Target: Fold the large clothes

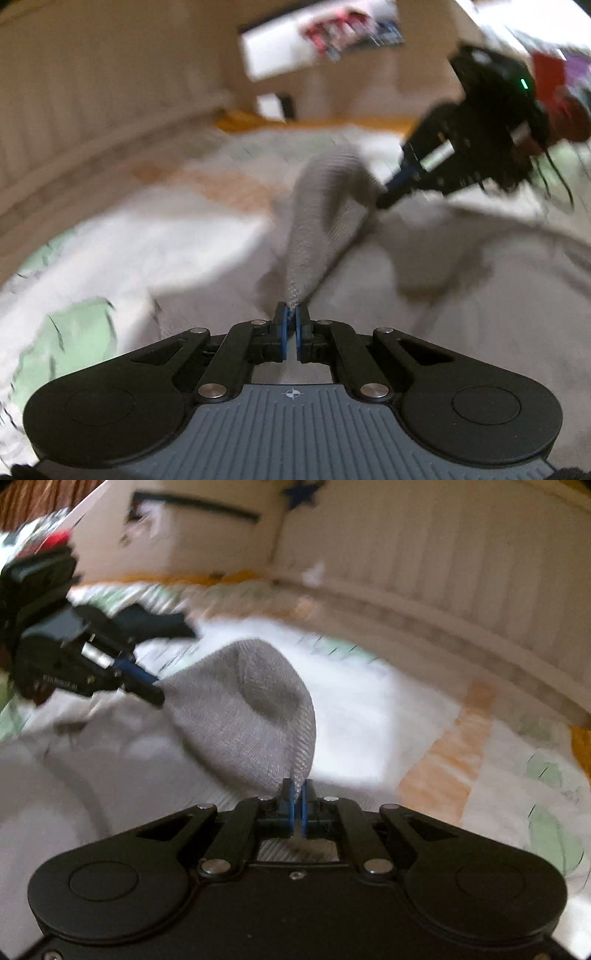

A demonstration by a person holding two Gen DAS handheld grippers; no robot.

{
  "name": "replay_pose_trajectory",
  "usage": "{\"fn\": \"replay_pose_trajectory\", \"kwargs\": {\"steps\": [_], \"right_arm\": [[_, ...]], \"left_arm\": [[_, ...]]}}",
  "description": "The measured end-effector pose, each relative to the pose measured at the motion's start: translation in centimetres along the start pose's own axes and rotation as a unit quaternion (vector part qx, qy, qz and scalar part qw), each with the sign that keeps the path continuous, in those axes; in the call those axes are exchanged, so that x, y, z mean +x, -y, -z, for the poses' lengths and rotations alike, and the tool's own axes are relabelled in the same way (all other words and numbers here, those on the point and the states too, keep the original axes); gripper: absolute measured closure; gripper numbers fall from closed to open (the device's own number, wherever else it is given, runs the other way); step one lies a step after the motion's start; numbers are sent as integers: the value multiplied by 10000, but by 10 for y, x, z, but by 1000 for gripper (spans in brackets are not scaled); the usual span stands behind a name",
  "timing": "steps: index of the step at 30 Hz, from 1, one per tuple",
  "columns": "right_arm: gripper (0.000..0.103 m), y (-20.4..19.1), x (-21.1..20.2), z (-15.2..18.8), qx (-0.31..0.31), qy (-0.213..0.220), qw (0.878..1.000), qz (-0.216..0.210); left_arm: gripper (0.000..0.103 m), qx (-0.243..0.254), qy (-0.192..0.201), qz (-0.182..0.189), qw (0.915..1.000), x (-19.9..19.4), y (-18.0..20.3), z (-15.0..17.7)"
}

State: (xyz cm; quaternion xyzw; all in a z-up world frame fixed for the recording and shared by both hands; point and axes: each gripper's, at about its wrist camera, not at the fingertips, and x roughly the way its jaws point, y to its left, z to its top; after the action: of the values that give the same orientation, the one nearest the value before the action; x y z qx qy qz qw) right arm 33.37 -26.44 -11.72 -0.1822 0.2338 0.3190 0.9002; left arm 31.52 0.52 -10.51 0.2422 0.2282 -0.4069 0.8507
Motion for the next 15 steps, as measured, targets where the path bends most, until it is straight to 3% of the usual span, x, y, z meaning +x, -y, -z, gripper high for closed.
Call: {"fn": "replay_pose_trajectory", "kwargs": {"steps": [4, 6, 7, 9, 10, 11, 12, 13, 15], "right_arm": [[92, -20, -4, 21, -74, -531, 9982, -254], [93, -21, -7, 22, 40, -651, 9972, -357], [93, -20, -11, 20, 144, -635, 9973, -350], [84, -10, -17, 13, 562, -523, 9965, -342], [80, -3, -21, 9, 918, -414, 9945, -288], [63, 5, -24, 6, 1251, -304, 9914, -240], [45, 13, -25, 5, 1629, -199, 9863, -177], [39, 24, -23, 3, 2091, -101, 9778, -118], [36, 41, -17, 6, 2777, 13, 9607, -52]], "left_arm": [[96, -11, -506, 342, 9981, 0, 13, 11], [96, -204, -522, 318, 9979, -4, 5, 8], [96, -500, -460, 274, 9973, -8, -3, 4], [81, -1441, -328, 161, 9889, -13, -21, -3], [64, -1970, -236, 72, 9801, -16, -30, -4], [53, -2520, -103, -20, 9677, -18, -42, -3], [51, -3107, 67, -123, 9504, -16, -54, -1], [50, -3514, 190, -214, 9358, -14, -62, 0], [49, -4158, 298, -507, 9076, -5, -74, 6]]}}
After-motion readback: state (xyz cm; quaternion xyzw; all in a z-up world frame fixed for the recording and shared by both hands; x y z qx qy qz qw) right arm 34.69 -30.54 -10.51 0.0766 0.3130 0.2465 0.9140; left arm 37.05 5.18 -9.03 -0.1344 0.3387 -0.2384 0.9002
